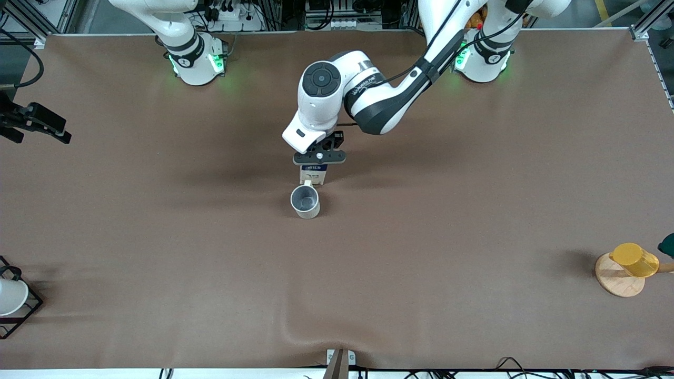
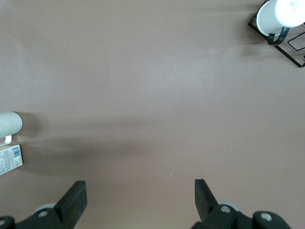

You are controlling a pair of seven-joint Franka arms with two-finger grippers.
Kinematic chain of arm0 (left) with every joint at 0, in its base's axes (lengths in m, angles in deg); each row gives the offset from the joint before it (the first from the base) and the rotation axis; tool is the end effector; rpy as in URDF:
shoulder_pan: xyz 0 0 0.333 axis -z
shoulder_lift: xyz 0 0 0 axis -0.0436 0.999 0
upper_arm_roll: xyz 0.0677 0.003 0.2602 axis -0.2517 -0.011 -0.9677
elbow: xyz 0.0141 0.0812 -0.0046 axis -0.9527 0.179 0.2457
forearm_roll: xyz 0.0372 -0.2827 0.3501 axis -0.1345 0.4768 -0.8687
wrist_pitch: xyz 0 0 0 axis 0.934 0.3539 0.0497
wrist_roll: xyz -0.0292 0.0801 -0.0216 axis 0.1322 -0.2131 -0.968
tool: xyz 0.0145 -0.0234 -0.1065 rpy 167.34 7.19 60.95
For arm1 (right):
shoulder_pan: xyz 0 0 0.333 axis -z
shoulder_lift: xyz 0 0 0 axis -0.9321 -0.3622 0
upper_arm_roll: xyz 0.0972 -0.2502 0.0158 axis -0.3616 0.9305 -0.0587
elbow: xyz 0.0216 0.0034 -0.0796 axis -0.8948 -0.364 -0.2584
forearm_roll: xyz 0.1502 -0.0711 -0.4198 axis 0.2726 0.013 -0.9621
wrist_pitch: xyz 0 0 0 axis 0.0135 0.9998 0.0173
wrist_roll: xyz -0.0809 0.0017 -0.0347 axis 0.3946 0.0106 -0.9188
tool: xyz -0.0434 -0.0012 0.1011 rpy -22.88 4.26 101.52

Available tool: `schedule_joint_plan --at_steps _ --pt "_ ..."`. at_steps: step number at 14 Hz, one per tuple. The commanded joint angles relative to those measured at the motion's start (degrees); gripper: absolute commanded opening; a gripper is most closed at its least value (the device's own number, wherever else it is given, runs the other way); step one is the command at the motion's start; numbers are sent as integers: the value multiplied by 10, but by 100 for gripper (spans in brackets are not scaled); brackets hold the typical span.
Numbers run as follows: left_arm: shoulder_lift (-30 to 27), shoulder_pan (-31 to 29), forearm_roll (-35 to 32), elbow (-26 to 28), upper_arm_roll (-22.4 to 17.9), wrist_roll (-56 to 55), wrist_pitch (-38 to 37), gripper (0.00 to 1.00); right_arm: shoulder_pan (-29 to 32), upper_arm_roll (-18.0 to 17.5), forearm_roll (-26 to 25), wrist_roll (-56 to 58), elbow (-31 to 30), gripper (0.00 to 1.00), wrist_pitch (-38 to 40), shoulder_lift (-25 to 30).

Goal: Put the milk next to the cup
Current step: 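Lower the milk carton beside the mug with the left gripper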

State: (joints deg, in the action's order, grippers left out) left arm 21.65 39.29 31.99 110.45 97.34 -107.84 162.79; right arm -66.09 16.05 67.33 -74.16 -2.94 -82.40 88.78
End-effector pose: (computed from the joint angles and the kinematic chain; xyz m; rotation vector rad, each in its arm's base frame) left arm 0.4454 -0.6055 0.2881 2.9983 0.1246 -0.1326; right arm 0.6030 -0.0400 0.5856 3.1359 -0.0340 0.0201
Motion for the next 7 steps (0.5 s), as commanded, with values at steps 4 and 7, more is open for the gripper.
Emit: schedule_joint_plan --at_steps 4,7 --pt "-44 7 -20 -16 -8 3 -21 100 -10 -1 0 -4 1 100 -1 1" --pt "-103 -21 -21 -16 -11 6 -70 100 -10 -1 0 -4 1 100 0 0"
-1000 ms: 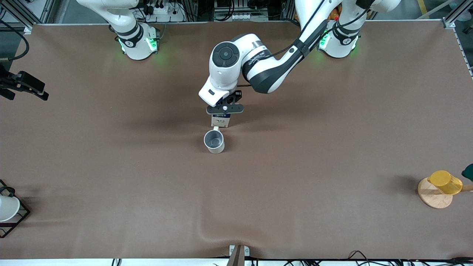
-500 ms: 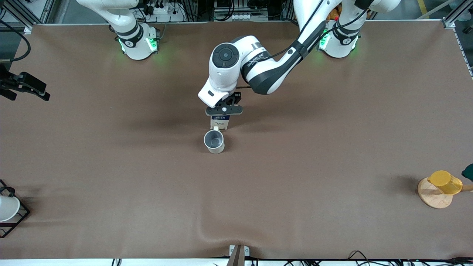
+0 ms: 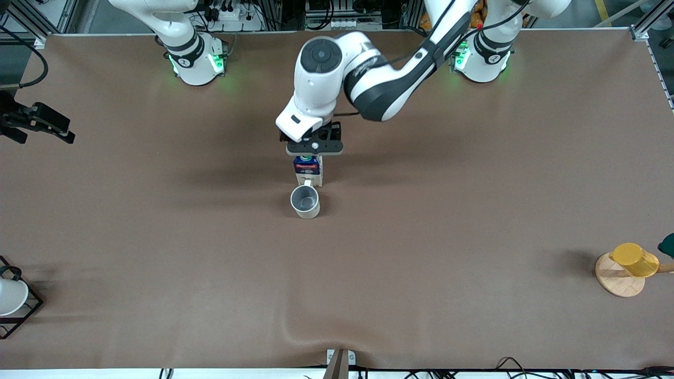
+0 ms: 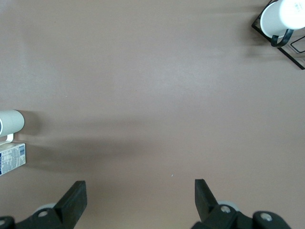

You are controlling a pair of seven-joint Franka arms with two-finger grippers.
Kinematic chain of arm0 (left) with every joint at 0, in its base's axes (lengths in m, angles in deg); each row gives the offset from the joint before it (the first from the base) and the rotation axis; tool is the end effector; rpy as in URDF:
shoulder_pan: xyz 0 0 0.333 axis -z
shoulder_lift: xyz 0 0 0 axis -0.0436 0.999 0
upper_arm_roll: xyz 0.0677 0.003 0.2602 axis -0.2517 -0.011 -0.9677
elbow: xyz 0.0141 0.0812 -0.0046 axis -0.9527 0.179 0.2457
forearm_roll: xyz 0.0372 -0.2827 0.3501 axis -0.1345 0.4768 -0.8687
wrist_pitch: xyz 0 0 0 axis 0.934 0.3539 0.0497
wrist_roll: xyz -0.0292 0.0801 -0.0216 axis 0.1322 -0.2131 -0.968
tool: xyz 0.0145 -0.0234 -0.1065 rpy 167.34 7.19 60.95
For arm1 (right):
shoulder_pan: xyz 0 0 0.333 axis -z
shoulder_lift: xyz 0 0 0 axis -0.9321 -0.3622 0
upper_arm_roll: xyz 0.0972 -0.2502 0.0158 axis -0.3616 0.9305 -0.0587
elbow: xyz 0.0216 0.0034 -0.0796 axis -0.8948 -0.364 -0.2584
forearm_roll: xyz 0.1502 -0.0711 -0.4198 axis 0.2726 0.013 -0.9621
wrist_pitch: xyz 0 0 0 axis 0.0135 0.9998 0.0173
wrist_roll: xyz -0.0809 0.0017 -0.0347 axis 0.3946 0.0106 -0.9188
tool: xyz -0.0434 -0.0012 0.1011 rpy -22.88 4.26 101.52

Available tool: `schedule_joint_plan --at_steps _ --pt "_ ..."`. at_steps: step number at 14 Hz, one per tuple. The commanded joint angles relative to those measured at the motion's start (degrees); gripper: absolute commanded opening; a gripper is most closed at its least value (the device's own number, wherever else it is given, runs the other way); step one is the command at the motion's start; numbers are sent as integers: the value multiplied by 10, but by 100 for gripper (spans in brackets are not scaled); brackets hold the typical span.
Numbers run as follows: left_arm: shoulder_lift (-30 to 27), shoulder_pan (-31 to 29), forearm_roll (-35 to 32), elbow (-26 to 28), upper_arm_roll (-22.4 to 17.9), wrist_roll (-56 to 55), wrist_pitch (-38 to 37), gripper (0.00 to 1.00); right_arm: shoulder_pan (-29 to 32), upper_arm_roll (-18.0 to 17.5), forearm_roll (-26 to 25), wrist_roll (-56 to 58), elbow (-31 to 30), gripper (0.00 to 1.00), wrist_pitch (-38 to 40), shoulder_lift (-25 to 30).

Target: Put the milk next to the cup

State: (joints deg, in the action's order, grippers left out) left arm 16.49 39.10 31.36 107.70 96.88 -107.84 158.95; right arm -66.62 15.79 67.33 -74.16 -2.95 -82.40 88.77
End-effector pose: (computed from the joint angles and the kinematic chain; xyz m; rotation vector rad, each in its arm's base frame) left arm 0.4569 -0.6000 0.3712 2.9697 0.1237 -0.0235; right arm 0.6036 -0.0316 0.5854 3.1360 -0.0124 0.0196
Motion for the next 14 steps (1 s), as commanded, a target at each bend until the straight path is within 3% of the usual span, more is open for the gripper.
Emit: schedule_joint_plan --at_steps 1,6,10,14 --pt "-75 -47 -16 15 -6 11 -43 100 -4 2 0 -4 0 100 1 0" --pt "-156 -209 -17 15 -5 114 -129 100 -2 3 0 -3 1 100 -3 0" --pt "-199 -335 -8 15 -3 284 -197 100 3 4 0 0 0 100 -11 0" --pt "-225 -405 -9 16 -4 372 -247 100 4 4 2 -2 -2 100 -4 0"
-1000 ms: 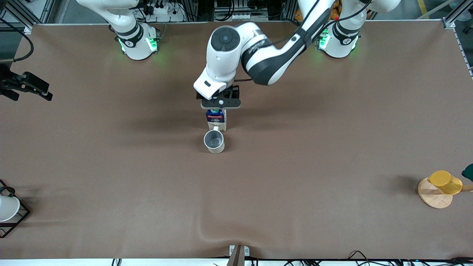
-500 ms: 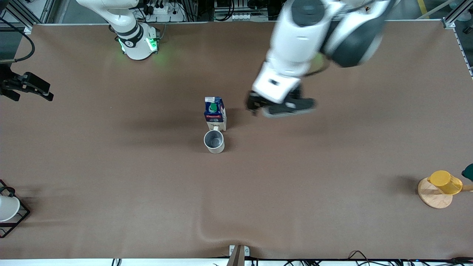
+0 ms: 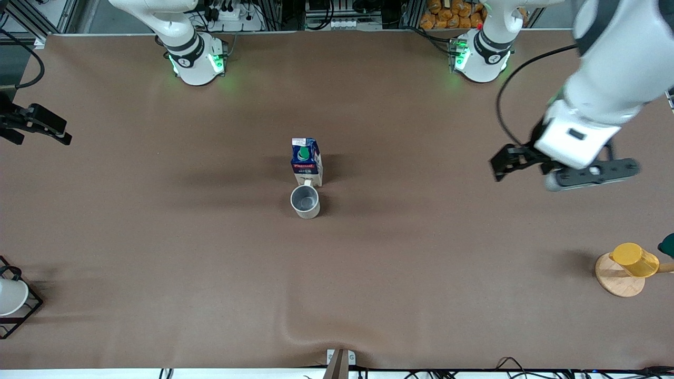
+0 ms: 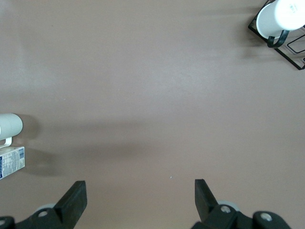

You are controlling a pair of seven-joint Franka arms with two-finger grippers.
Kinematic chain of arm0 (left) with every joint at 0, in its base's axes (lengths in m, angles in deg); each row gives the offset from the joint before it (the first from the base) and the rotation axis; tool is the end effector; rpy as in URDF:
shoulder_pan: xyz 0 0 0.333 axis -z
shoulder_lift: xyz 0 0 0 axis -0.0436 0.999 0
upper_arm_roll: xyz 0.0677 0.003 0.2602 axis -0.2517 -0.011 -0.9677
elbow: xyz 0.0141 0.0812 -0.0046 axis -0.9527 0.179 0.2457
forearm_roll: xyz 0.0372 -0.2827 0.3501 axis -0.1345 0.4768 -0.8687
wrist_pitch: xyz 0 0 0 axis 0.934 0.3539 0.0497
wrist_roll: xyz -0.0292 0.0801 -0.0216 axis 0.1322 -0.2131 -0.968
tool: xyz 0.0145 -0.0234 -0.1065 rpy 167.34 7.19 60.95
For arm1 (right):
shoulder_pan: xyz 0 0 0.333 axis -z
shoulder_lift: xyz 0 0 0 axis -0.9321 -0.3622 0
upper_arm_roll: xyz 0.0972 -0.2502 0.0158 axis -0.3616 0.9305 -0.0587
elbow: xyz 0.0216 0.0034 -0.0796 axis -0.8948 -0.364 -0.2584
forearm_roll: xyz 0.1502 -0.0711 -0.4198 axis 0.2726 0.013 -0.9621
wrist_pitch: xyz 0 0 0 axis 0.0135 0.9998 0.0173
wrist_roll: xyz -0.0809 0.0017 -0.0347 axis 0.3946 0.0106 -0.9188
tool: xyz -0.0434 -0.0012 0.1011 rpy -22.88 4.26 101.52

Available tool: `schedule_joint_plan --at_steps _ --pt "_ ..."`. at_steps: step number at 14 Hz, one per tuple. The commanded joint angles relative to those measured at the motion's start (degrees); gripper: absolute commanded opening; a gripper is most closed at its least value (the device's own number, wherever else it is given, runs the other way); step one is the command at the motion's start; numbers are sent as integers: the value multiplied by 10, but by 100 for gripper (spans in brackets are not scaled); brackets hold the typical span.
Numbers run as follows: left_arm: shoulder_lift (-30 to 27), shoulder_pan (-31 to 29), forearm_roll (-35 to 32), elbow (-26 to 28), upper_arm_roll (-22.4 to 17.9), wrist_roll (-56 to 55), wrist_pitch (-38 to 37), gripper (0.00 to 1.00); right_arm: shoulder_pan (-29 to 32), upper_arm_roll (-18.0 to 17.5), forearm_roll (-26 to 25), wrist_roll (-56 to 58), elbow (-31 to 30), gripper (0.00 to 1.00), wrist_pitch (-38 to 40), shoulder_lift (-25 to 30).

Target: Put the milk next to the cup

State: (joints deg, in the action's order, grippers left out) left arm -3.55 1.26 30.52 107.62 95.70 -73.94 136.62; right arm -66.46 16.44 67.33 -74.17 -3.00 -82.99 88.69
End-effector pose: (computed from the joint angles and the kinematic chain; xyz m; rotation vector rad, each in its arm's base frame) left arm 0.6458 -0.1710 0.5730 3.1277 0.2323 0.1250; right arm 0.6045 -0.0403 0.5850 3.1356 -0.0348 0.0321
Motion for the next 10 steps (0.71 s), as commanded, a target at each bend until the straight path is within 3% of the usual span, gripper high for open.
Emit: schedule_joint_plan --at_steps 1,5,10 --pt "-28 -38 0 20 8 47 -35 100 3 -3 11 1 -1 100 2 1" --pt "-30 -74 0 22 10 58 -48 100 -2 -3 14 1 -1 100 10 1" --pt "-51 -76 9 27 3 67 -64 100 -3 -3 14 2 0 100 10 1"
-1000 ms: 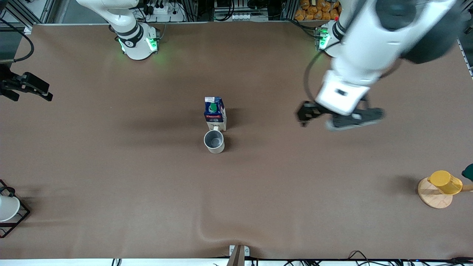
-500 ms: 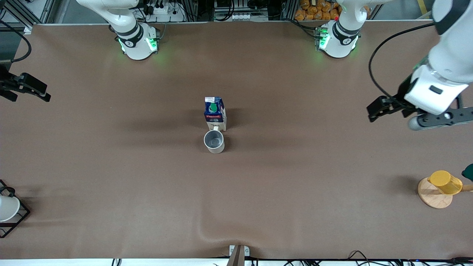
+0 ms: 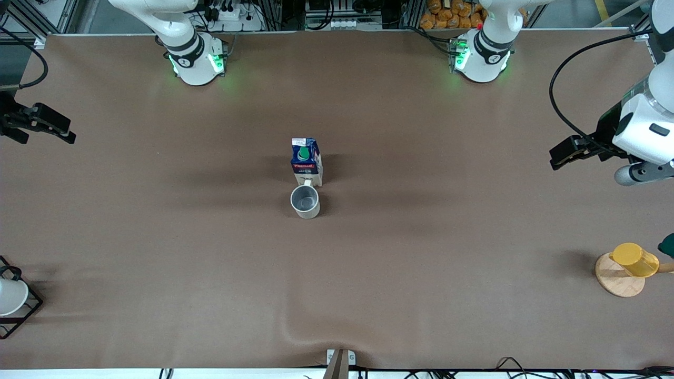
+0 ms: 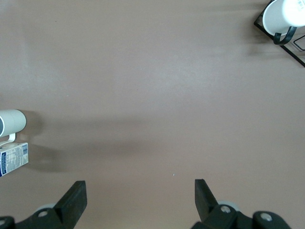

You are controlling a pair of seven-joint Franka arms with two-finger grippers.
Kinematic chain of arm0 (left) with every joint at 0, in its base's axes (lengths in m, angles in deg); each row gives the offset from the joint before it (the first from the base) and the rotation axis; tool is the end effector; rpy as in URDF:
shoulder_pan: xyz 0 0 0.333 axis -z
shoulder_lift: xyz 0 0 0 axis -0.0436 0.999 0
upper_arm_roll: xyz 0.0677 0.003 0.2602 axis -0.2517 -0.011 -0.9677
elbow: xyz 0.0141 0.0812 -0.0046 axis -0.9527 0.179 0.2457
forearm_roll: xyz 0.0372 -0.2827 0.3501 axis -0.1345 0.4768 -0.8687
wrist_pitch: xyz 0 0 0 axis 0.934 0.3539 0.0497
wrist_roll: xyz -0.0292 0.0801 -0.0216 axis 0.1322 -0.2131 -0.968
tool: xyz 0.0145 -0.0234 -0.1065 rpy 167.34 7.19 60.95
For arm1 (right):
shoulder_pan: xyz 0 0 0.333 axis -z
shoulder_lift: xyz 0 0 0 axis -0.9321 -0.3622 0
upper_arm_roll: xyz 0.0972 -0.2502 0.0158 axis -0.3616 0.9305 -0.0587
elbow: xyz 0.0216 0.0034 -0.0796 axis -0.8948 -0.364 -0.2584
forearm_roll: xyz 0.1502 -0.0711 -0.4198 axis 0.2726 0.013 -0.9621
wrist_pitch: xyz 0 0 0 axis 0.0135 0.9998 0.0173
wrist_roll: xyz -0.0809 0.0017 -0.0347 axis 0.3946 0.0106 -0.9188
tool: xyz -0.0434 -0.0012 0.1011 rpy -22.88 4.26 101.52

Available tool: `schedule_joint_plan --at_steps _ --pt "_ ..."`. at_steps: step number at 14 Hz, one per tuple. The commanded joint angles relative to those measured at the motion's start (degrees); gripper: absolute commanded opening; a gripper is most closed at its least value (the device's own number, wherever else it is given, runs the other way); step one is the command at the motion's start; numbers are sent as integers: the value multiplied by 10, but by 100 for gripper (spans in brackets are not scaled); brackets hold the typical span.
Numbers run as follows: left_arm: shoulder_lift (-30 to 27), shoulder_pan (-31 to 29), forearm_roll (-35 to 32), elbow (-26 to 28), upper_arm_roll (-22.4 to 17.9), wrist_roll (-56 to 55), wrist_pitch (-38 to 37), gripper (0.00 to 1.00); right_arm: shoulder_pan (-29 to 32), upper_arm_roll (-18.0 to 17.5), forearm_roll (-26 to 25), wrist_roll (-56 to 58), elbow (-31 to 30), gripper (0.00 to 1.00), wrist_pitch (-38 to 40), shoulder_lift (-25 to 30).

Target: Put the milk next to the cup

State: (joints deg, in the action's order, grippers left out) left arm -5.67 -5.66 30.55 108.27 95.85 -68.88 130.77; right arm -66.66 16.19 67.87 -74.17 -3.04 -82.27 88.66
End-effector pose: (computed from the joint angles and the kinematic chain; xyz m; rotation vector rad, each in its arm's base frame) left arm 0.6417 -0.0930 0.5811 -3.0931 -0.2781 -0.0107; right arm 0.6036 -0.0344 0.5832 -3.1371 0.0224 -0.0113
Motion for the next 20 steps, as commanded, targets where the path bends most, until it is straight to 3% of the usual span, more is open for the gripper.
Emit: schedule_joint_plan --at_steps 1,4,7,20 --pt "-41 2 14 37 -23 40 -5 100 -9 -1 8 1 0 100 0 1" --pt "-73 90 27 83 -136 77 13 100 -13 -1 8 2 0 100 7 -1" --pt "-73 88 27 78 -143 123 11 100 -11 0 9 2 -1 100 9 -1" --pt "-65 81 35 54 -137 123 -11 100 -3 1 29 3 -8 100 2 -2"
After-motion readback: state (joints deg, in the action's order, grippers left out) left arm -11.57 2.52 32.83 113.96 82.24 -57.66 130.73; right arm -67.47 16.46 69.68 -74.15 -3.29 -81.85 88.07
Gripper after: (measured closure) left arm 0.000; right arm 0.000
